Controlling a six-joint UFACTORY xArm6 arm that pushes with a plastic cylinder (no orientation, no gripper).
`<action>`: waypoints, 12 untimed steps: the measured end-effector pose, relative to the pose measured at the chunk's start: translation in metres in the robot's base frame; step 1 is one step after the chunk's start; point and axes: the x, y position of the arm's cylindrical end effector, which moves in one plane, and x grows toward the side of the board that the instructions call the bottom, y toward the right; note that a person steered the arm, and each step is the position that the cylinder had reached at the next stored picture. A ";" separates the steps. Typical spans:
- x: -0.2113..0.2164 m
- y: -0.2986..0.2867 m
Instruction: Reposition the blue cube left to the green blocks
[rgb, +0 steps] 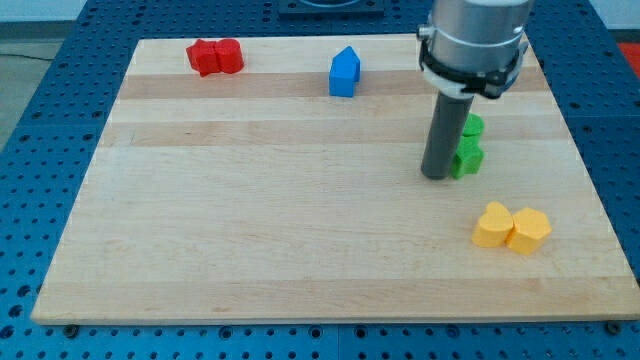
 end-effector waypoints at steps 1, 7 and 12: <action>-0.015 0.027; -0.175 -0.178; -0.065 -0.075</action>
